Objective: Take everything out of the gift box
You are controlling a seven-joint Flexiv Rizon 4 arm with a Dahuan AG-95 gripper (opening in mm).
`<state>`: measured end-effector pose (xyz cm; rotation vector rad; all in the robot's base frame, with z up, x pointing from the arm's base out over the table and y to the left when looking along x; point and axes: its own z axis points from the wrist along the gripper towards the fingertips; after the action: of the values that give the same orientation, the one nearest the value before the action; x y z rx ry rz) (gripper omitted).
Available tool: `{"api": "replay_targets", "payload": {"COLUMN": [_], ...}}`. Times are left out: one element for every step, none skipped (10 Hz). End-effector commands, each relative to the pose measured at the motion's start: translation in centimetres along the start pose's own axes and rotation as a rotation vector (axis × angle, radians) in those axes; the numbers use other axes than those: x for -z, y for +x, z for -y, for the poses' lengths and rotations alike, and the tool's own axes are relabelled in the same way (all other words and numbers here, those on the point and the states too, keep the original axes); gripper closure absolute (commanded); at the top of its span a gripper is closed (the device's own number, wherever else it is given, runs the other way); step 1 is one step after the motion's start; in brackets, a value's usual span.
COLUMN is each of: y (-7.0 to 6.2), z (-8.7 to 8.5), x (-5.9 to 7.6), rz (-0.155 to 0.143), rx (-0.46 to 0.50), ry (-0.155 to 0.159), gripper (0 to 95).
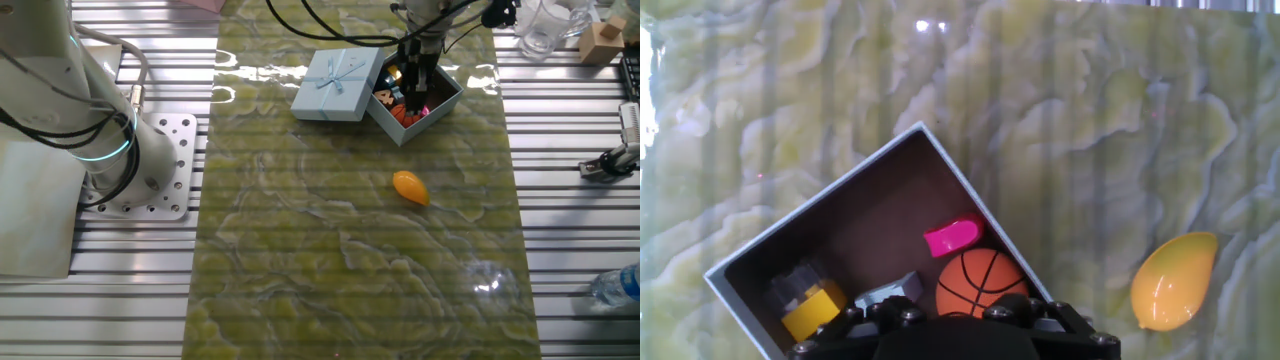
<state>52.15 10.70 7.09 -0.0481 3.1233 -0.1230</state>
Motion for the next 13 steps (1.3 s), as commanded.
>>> {"api": "replay_targets", "payload": {"y": [-0.13, -0.12, -0.04, 0.04, 0.12, 0.11, 0.09, 0.06, 0.06, 0.06, 0.06, 0.06, 0.05], "z": [-0.02, 0.12, 0.4, 0.67, 0.79, 0.78, 0.76, 0.71, 0.71, 0.71, 0.7, 0.68, 0.6], "x": [-0.12, -0.25, -0.61, -0.9, -1.02, -1.01, -1.0, -0.96, -0.96, -0.96, -0.96, -0.99, -1.06], "rz": [0.007, 0.007, 0.008, 0.01, 0.01, 0.01, 0.014, 0.023, 0.023, 0.021, 0.022, 0.022, 0.024], "rx": [0.002, 0.001, 0.003, 0.006, 0.007, 0.009, 0.019, 0.029, 0.031, 0.032, 0.03, 0.025, 0.014], "ry": [0.009, 0.009, 0.01, 0.014, 0.018, 0.028, 0.036, 0.047, 0.056, 0.071, 0.068, 0.062, 0.046], "gripper": [38.0, 57.0, 57.0, 57.0, 57.0, 57.0, 38.0, 38.0, 38.0, 38.0, 38.0, 38.0, 38.0]}}
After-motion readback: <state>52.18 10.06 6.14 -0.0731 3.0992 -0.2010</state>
